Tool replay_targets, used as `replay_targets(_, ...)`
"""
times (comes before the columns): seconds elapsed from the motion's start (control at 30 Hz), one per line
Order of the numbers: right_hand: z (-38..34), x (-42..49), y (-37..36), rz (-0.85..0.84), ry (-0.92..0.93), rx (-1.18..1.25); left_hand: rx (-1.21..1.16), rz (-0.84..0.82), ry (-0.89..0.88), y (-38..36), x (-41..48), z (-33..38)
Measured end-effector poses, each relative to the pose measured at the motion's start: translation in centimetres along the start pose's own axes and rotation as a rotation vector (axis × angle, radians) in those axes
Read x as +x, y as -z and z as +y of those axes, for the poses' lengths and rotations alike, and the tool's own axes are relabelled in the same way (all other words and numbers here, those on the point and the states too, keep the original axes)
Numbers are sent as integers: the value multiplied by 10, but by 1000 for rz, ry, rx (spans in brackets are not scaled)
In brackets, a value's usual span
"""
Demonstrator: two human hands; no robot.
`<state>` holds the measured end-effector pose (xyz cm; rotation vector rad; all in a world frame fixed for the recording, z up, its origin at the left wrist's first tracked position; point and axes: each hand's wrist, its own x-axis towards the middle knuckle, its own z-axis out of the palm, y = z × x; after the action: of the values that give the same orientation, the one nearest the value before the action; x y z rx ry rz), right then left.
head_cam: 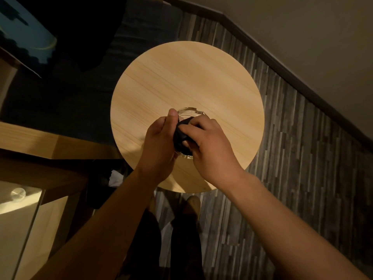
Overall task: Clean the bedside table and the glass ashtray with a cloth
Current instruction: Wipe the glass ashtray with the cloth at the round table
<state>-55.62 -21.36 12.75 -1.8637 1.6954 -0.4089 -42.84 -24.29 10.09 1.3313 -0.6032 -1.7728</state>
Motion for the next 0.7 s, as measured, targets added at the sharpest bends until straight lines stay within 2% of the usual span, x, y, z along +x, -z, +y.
replay_targets(0.2, 8, 10, 21, -278, 150, -39, 86, -35, -28, 7, 2, 0)
replay_targets(0.33, 7, 22, 41, -568, 145, -133, 195, -168, -33, 7, 1, -5)
replay_targets(0.43, 4, 25, 71, -707, 122, -8, 215, -167, -48, 12, -3, -10)
replay_targets(0.53, 18, 14, 99, -587, 48, 283, 28, -107, 56, 27, -1, -4)
replay_targets(0.6, 33, -1, 102, -413, -25, 529, -88, -71, 124, 38, 0, 8)
replay_targets(0.7, 52, -23, 82, -138, -216, 987, -138, -9, 98, 51, 0, 18)
